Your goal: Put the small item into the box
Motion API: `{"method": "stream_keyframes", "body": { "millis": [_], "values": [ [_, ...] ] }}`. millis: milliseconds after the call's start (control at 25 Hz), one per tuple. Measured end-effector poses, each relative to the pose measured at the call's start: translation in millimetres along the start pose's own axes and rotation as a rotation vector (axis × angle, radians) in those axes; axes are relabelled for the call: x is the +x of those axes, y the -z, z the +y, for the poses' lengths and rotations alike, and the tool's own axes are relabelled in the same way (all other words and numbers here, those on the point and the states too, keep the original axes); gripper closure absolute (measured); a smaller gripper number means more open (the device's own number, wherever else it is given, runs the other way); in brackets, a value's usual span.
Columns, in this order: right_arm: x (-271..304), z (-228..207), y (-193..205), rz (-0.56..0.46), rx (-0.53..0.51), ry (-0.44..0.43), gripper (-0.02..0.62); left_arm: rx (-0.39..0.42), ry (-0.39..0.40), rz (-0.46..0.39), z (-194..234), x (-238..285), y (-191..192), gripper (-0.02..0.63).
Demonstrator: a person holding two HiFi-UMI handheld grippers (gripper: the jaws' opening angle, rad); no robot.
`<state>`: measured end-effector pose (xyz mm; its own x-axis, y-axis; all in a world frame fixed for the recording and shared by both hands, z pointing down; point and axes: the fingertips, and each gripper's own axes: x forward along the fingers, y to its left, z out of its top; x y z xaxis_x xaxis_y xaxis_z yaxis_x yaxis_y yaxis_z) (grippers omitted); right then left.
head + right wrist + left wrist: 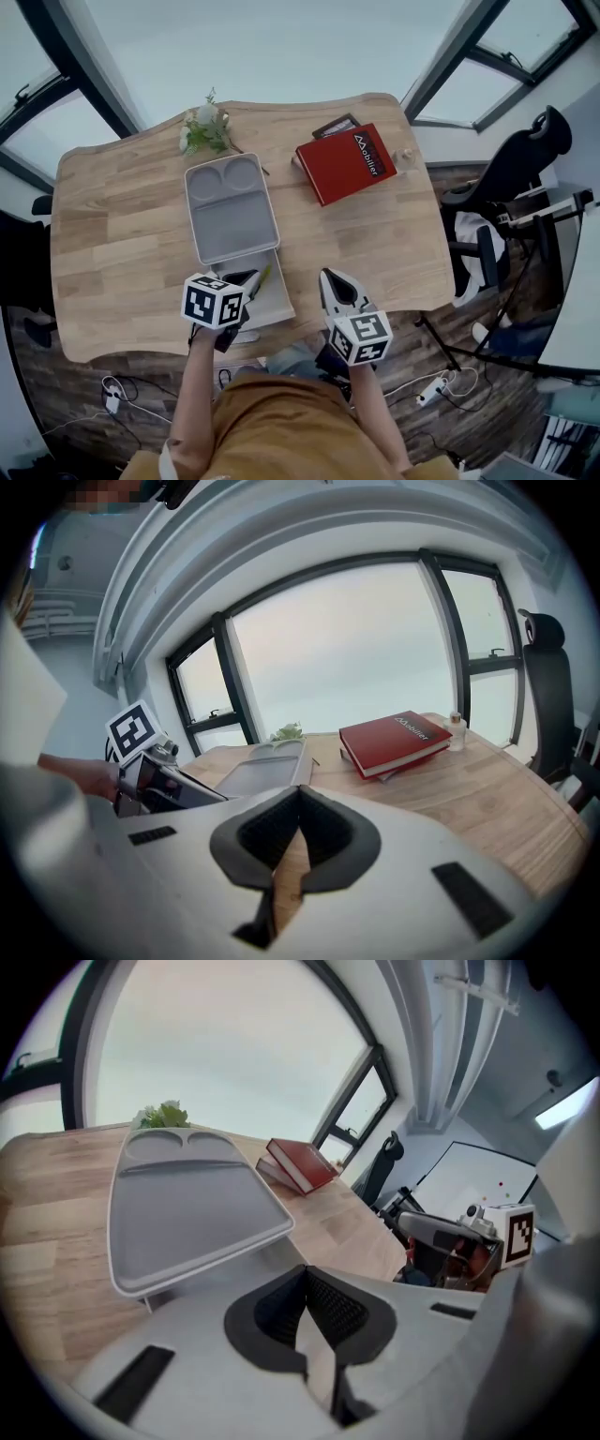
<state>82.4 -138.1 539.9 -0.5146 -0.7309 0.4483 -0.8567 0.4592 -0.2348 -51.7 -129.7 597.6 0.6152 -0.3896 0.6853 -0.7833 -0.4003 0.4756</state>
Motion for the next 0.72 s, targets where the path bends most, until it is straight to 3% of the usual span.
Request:
{"method": "stream_keyframes", "body": {
  "millis": [320, 440, 720],
  "values": [
    [-8, 19, -24, -0.062, -0.032, -0.022, 0.591, -0.147, 0.063, -0.321, -8, -41, -36, 0.601],
    [-11, 30, -32, -0.082, -0.046, -0.043, 0.591, -0.114, 0.059, -0.412, -14, -57, -47, 0.601],
    [-19, 52, -43, -0.124, -0.09, -0.076, 0.591, -0.055, -0.043, -0.545, -16, -96, -57, 0.601]
  ]
}}
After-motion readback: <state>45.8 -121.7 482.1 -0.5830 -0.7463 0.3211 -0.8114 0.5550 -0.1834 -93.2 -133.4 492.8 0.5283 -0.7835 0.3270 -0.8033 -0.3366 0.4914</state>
